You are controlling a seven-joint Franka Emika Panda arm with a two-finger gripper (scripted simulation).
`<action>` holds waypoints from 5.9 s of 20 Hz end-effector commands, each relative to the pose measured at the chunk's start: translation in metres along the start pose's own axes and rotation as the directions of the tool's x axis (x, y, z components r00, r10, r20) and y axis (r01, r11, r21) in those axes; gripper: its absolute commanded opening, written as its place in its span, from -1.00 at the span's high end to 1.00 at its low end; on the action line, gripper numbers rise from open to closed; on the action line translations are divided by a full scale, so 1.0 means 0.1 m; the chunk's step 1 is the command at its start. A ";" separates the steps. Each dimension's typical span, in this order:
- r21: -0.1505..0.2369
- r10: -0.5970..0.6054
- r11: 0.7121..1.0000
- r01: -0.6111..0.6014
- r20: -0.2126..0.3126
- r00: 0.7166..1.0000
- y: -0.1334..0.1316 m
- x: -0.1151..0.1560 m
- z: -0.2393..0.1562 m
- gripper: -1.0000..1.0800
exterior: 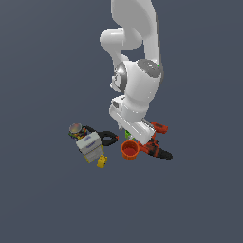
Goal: Pick up a designated object from a clutter of objects.
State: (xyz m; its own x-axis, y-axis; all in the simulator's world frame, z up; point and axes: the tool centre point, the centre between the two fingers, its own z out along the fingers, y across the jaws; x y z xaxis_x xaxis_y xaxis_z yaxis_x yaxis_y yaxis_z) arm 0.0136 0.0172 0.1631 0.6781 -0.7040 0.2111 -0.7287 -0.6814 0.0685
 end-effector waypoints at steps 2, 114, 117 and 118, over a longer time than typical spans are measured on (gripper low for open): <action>0.003 0.058 0.998 -0.058 -0.012 0.998 -0.02 -0.05 0.10 -0.23; 0.044 0.339 0.940 -0.337 -0.039 0.940 0.74 -0.92 -3.12 1.00; 0.044 0.339 0.940 -0.337 -0.039 0.940 0.75 -0.92 -3.21 1.00; 0.044 0.339 0.940 -0.337 -0.039 0.940 0.75 -0.92 -3.23 1.00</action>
State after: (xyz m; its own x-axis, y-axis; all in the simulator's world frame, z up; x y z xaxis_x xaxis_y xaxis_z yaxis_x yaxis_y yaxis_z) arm -0.1336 0.0953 0.4591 0.3873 -0.8846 0.2597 -0.9096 -0.4126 -0.0491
